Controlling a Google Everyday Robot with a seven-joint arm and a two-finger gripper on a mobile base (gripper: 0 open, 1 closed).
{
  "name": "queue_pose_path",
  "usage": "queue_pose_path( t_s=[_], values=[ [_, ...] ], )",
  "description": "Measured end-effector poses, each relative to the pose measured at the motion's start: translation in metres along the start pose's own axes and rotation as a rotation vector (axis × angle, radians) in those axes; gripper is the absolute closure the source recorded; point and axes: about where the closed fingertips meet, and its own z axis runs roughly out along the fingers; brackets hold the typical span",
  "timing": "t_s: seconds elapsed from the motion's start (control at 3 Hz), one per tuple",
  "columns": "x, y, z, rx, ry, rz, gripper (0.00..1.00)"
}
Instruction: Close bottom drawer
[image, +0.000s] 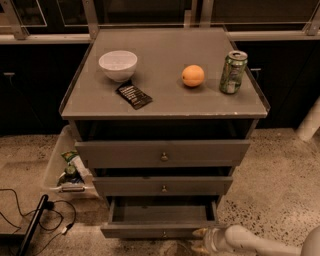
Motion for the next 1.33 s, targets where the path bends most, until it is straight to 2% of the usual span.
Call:
queue_pose_path(
  t_s=[0.33,0.67,1.33],
  values=[
    [-0.0272,-0.0383,0.0232,-0.024,-0.077,-0.124,0.73],
    [-0.031,-0.0434,0.0238,-0.023,-0.087,-0.137,0.96],
    [-0.031,-0.0434,0.0238,-0.023,-0.087,-0.137,1.0]
  ],
)
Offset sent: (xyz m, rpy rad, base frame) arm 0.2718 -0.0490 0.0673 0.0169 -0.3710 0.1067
